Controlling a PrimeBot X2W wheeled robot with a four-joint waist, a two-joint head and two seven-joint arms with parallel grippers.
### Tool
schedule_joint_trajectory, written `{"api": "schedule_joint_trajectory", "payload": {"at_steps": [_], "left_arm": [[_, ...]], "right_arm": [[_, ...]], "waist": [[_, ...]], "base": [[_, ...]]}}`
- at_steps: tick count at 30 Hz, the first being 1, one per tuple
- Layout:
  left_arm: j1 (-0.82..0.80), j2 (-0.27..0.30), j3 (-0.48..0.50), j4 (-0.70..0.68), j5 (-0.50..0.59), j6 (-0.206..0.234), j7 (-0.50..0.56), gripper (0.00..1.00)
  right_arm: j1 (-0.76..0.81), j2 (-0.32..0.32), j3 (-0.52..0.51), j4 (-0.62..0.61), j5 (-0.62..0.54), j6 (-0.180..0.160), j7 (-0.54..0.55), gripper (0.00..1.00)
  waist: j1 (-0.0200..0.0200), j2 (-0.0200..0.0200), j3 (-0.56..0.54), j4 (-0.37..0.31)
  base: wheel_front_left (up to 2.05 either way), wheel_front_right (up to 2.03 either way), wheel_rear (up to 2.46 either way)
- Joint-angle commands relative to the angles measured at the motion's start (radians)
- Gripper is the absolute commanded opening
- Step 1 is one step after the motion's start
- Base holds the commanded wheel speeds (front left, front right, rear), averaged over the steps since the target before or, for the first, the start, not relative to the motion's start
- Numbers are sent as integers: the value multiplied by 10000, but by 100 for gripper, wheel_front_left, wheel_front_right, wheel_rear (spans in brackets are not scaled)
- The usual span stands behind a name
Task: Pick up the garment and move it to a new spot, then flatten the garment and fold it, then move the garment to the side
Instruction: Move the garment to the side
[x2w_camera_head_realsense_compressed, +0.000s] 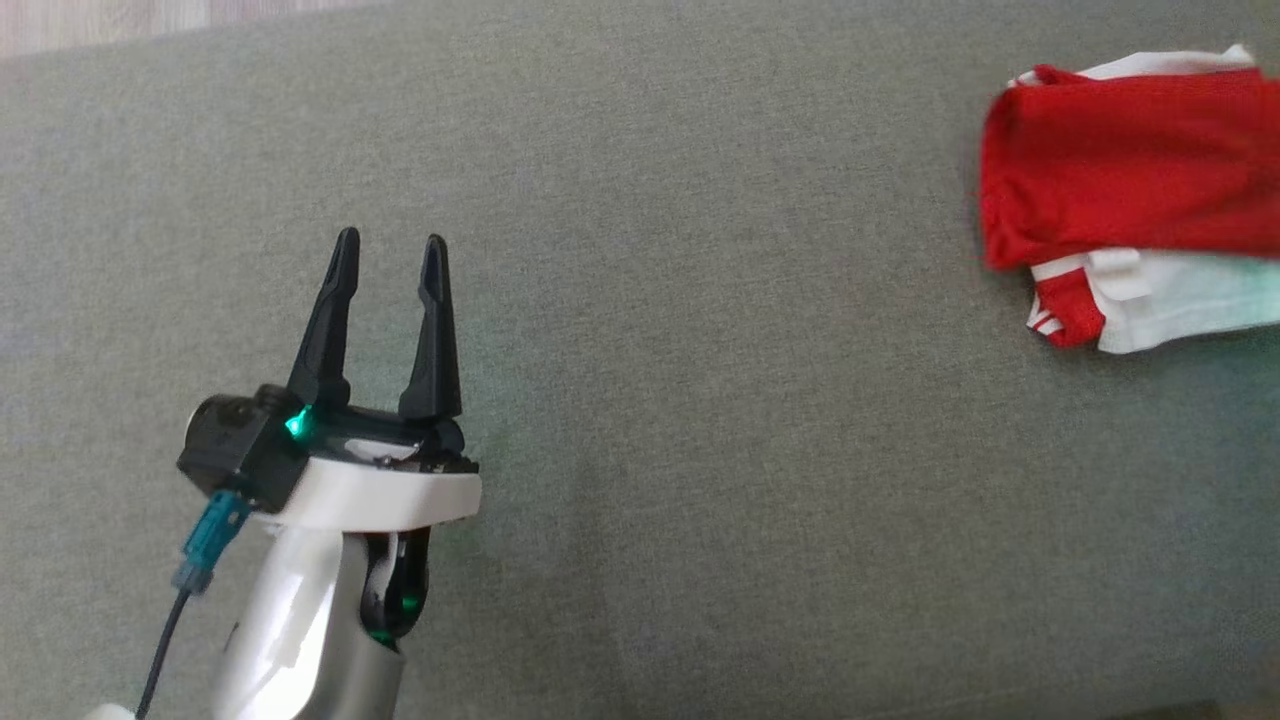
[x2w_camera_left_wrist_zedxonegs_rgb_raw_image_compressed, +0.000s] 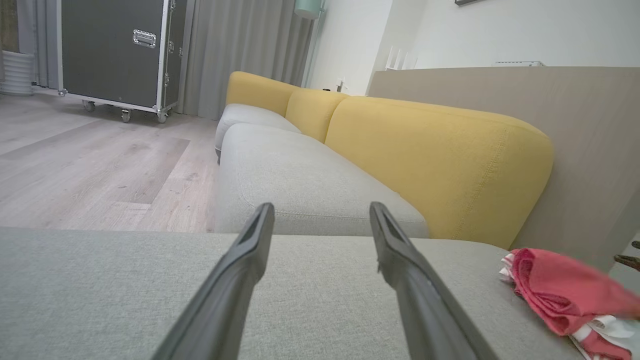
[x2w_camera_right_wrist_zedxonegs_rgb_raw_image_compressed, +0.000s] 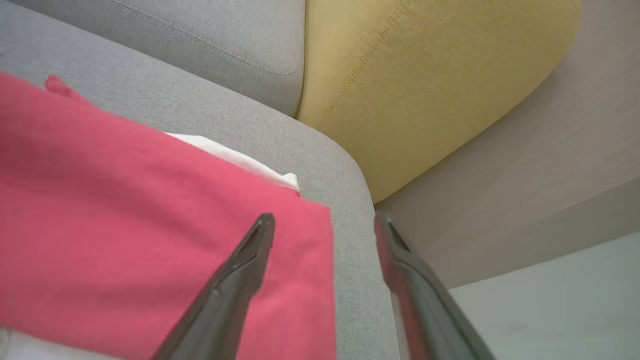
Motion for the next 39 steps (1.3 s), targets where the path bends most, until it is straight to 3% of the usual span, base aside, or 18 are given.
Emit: {"api": "schedule_joint_trajectory", "payload": {"at_steps": [1, 9, 11, 16, 26, 32, 39], "left_arm": [[-244, 74, 362, -261, 134, -20, -51, 100], [-44, 74, 719, -271, 121, -20, -51, 100], [88, 74, 998, -236, 195, 252, -51, 100], [430, 74, 1437, -406, 206, 525, -51, 100], [1342, 74, 1721, -741, 246, 497, -51, 100], [1776, 74, 1680, -629, 249, 454, -51, 100], [2233, 74, 1535, -339, -208, 189, -51, 100]], "right_arm": [[12, -107, -147, -233, -200, -9, -94, 100], [-31, 932, -1101, -1034, -839, -9, -424, 100], [79, 1394, -1155, -1366, -751, -9, -615, 100], [652, 2348, -1096, -2294, 90, -9, -1004, 100], [3018, 4415, -1784, -5380, 1780, -9, -1581, 100], [4700, 5126, -2225, -6180, 1978, -9, -1689, 100], [6177, 5257, -2143, -6562, 2425, -9, -1734, 100]], "waist": [[-2, 0, -87, -29], [-2, 0, -874, -198], [-2, 0, -1164, -212], [-2, 0, -1858, -108], [-2, 0, -2648, 351], [-2, 0, -2867, 645], [-2, 0, -2976, 845]], "base": [[0, 0, 0], [0, 0, 0], [0, 0, 0], [0, 0, 0], [0, 0, 0], [0, 0, 0], [0, 0, 0]]}}
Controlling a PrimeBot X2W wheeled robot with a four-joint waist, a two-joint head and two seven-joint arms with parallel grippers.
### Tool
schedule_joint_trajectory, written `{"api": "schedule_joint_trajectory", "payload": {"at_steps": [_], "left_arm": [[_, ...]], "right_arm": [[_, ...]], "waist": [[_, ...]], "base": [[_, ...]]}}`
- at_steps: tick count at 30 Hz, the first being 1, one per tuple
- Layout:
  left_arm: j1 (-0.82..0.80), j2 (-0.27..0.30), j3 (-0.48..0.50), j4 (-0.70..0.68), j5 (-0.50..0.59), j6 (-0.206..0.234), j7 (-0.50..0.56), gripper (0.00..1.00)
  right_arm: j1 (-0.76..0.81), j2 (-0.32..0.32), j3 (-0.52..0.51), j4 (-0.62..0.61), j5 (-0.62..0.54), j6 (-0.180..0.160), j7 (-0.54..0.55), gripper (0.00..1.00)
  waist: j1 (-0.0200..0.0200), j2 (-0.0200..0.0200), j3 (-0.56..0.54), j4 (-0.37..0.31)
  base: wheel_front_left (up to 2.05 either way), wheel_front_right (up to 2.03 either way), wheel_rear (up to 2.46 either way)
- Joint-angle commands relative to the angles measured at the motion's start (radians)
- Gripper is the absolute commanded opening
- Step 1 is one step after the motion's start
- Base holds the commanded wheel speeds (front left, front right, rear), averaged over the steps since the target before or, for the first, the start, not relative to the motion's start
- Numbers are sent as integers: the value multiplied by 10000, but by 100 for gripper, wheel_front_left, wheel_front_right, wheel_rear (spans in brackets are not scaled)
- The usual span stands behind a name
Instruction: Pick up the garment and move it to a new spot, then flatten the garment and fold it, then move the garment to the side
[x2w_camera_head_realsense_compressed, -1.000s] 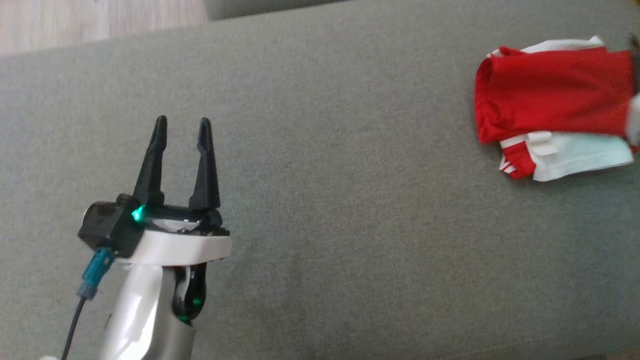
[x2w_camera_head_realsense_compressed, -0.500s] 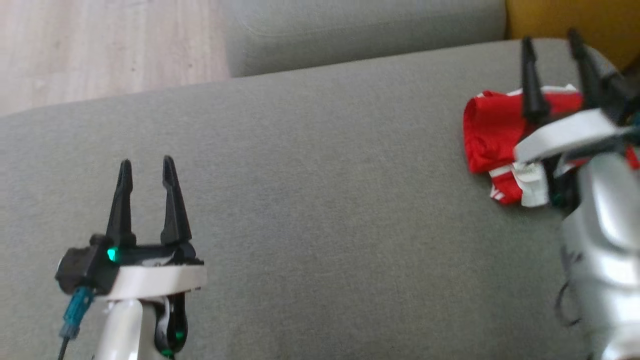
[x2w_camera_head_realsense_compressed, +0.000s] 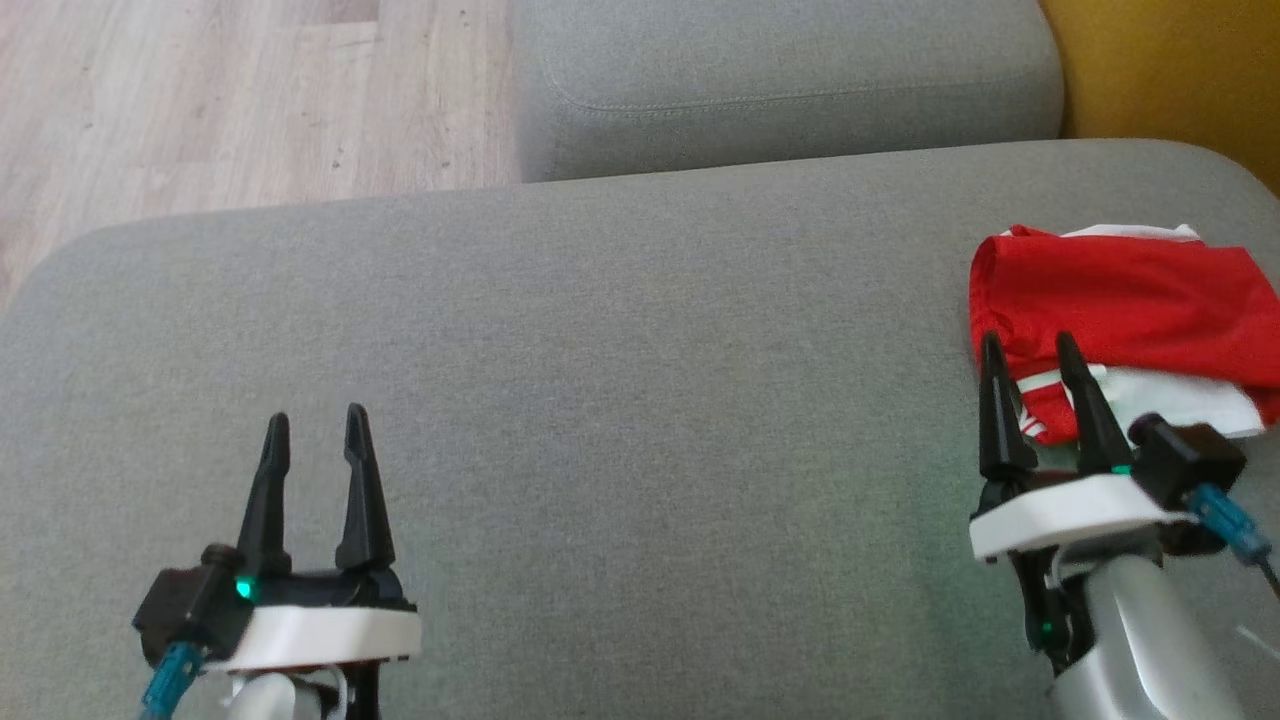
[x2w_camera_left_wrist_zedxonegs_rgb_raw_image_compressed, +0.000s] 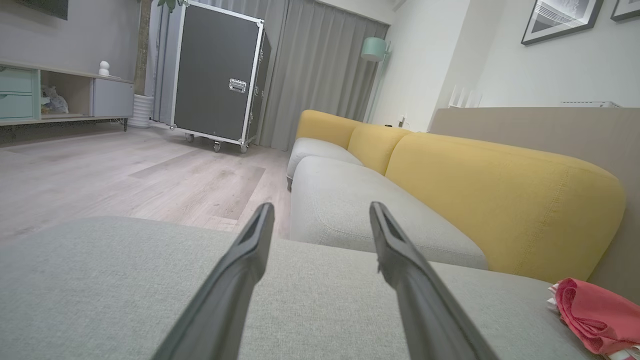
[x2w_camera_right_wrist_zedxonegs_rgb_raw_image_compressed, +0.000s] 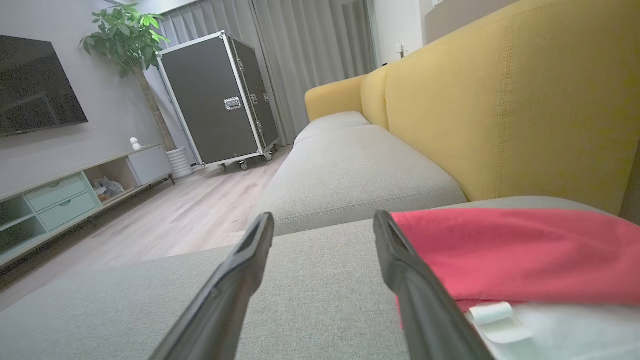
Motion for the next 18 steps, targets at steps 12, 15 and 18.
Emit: {"api": "schedule_joint_trajectory", "payload": {"at_steps": [12, 15, 18], "left_arm": [[-152, 77, 354, 186, -224, -154, -51, 100], [-139, 77, 368, 195, -302, -177, -51, 100], [-141, 77, 360, 208, -370, -207, -51, 100]], "right_arm": [[255, 47, 385, -666, -33, -9, -134, 100], [233, 48, 374, -658, -129, -9, -134, 100], [208, 48, 405, -664, -207, -9, -134, 100]], "waist": [[1, -1, -112, 44], [1, -1, -127, 18], [1, -1, -127, -3]], "base": [[0, 0, 0], [0, 0, 0], [0, 0, 0]]}}
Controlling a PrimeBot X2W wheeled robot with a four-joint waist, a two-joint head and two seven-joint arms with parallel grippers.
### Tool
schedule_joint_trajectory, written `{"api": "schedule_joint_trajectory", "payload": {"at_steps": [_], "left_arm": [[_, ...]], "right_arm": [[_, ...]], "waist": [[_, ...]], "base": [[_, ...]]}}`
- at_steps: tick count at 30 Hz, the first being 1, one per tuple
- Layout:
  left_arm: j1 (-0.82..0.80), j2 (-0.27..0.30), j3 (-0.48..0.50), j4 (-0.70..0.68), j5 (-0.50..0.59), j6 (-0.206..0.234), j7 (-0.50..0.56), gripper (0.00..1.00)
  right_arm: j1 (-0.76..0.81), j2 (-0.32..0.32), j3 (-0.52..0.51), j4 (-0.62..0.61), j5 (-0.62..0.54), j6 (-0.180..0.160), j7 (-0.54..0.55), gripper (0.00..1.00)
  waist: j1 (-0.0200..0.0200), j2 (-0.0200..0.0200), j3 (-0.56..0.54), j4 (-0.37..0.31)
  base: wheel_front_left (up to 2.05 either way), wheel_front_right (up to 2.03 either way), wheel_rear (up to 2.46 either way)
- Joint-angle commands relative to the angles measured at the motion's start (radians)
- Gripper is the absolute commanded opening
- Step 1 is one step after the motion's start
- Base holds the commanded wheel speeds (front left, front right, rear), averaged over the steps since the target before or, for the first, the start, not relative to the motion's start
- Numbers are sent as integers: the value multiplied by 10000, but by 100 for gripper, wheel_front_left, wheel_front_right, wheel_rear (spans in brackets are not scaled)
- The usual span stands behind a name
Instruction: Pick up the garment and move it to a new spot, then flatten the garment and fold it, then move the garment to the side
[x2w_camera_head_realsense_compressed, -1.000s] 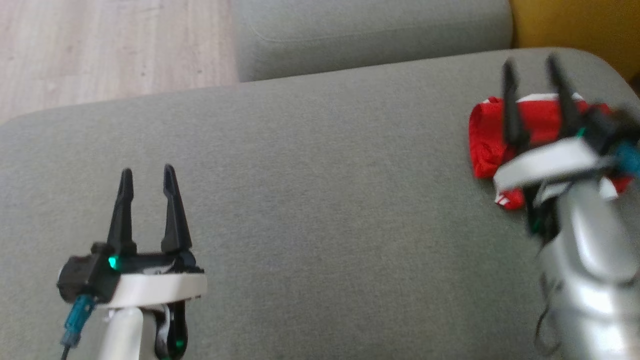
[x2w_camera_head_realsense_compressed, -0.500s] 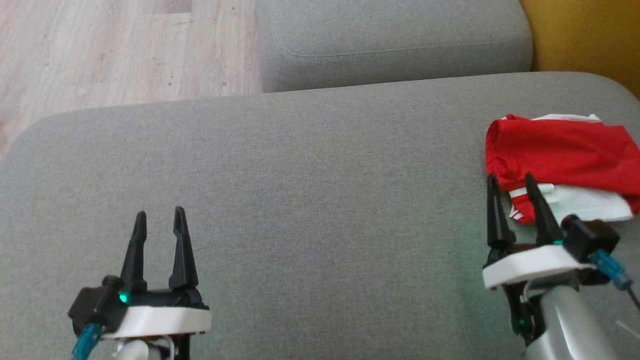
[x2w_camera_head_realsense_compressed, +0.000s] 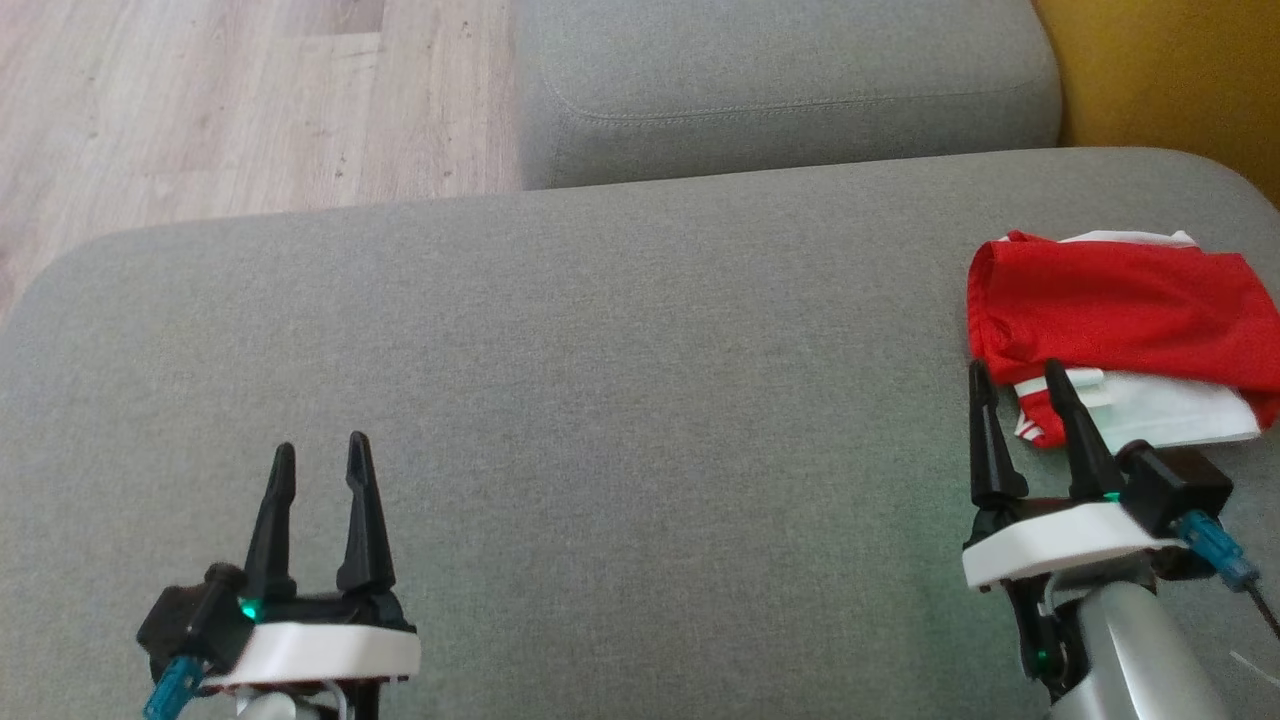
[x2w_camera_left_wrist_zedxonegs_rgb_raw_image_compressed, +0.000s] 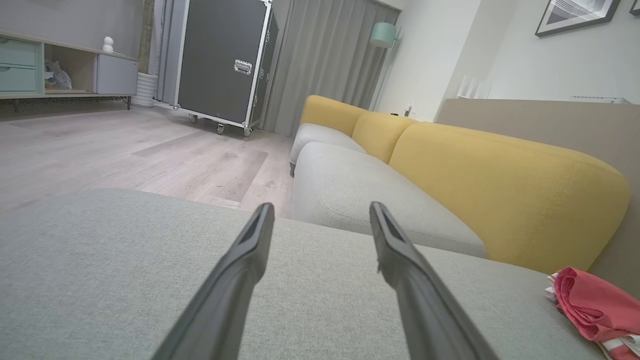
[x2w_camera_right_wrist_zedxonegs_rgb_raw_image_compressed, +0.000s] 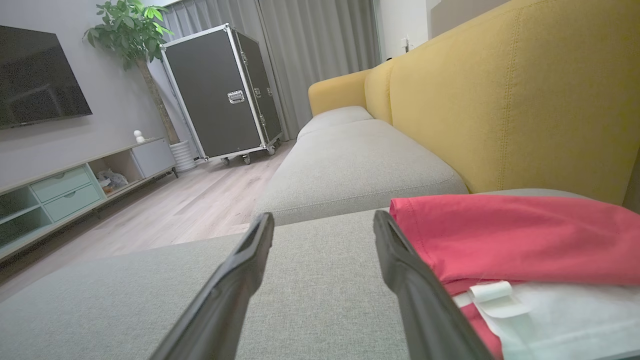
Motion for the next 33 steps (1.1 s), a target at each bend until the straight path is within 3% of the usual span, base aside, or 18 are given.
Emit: {"api": "schedule_joint_trajectory", "payload": {"at_steps": [1, 10, 11, 14, 33], "left_arm": [[-323, 76, 338, -272, -51, -88, -51, 100], [-224, 76, 325, -336, -460, -127, -51, 100], [7, -6, -3, 30, -466, -79, 1, 0], [134, -17, -20, 444, -516, -77, 17, 0], [-30, 32, 209, 440, -2398, -88, 545, 0]], "right_arm": [[-340, 13, 279, -363, -106, -9, -135, 100], [-311, 14, 377, -297, -145, -9, -135, 100], [2, 4, 125, 44, -77, 0, 5, 0], [194, 23, 132, 439, -23, 0, 41, 0], [233, 22, -114, 163, 2080, -1, 587, 0]], "waist": [[0, -1, -5, -15], [0, -1, -54, -81], [0, -1, -52, -80], [0, -1, -52, -81], [0, -1, -17, -59]], "base": [[0, 0, 0], [0, 0, 0], [0, 0, 0], [0, 0, 0], [0, 0, 0]]}}
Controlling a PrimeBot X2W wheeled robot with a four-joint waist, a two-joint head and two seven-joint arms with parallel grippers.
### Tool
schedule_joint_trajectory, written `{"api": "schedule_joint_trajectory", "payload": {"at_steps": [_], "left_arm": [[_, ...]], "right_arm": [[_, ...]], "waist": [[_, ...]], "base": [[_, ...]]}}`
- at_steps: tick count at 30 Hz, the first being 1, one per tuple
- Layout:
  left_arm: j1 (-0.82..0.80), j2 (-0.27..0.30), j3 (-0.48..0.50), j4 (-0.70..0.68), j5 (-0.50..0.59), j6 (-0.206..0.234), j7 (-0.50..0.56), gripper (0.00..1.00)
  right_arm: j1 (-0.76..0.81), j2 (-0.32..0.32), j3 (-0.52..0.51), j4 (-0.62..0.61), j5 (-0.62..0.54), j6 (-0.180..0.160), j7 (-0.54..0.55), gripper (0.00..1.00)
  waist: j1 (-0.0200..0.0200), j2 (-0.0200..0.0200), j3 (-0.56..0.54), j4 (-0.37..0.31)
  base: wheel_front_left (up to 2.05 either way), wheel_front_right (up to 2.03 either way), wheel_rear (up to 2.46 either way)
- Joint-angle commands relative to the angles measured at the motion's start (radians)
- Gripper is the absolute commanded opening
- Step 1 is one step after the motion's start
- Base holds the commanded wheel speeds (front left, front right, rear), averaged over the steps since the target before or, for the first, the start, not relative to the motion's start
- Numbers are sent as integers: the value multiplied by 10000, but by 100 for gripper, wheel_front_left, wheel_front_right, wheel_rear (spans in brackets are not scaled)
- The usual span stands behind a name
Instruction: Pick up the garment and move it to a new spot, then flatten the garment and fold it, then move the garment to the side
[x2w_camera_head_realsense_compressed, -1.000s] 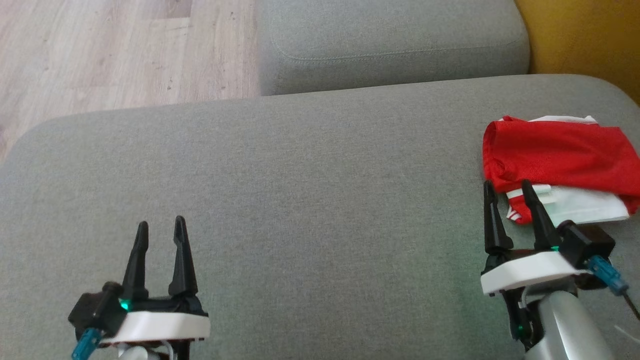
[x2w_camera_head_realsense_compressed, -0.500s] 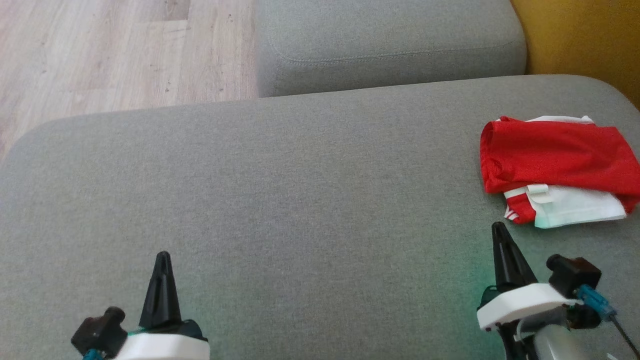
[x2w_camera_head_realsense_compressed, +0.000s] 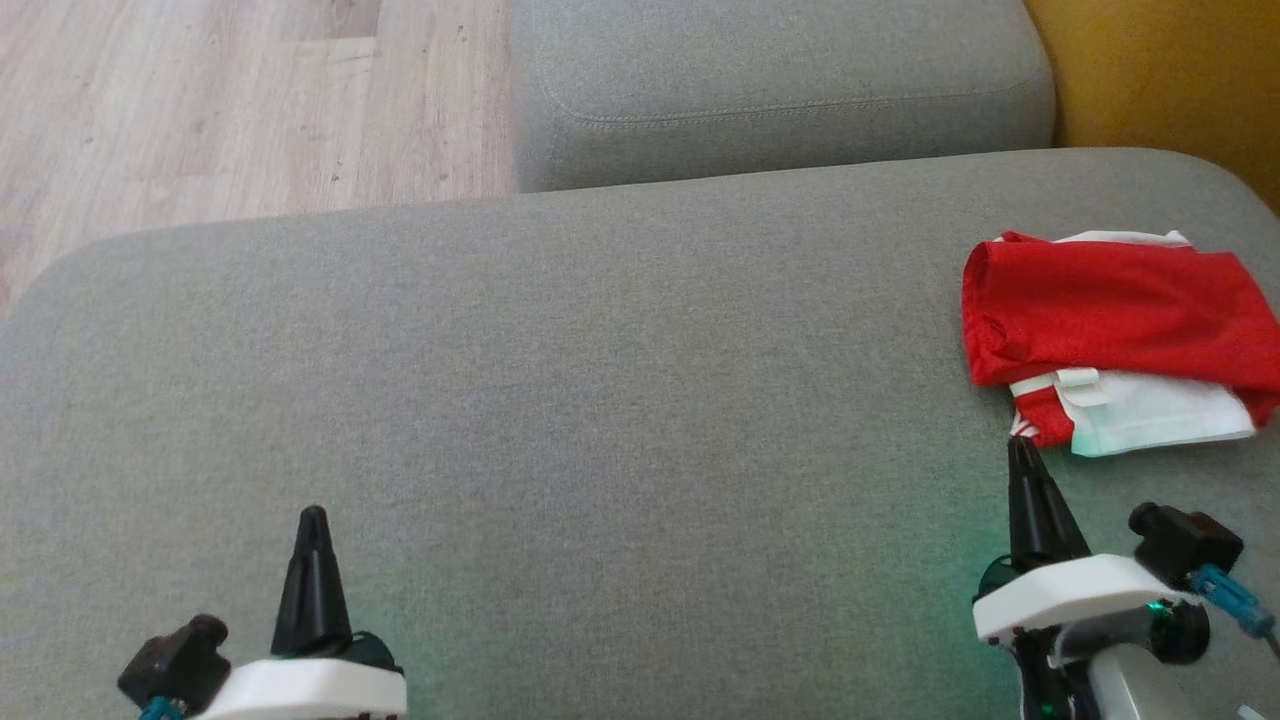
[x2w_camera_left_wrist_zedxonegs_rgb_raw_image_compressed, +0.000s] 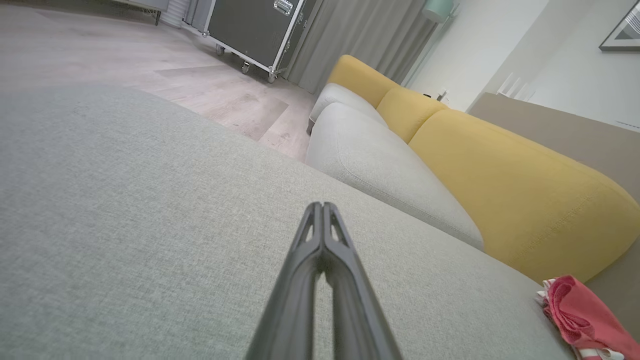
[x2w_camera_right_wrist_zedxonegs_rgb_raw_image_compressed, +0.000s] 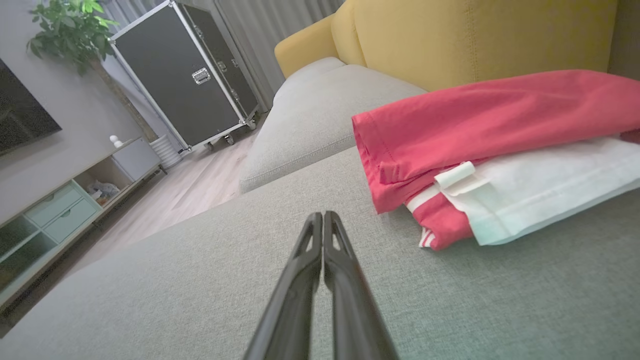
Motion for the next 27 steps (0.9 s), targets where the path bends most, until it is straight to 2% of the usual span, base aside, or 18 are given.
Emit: {"api": "schedule_joint_trajectory", "payload": {"at_steps": [1, 27], "left_arm": [[-525, 45, 180, -326, -210, -13, 38, 0], [-738, 86, 509, -343, -2654, -28, 752, 0]], "right_arm": [[-505, -28, -35, -396, 271, -2, 63, 0], [-461, -30, -362, -751, 3029, -3, 780, 0]], "waist": [[0, -1, 2, 1], [0, -1, 48, 30]], "base": [[0, 0, 0], [0, 0, 0]]}}
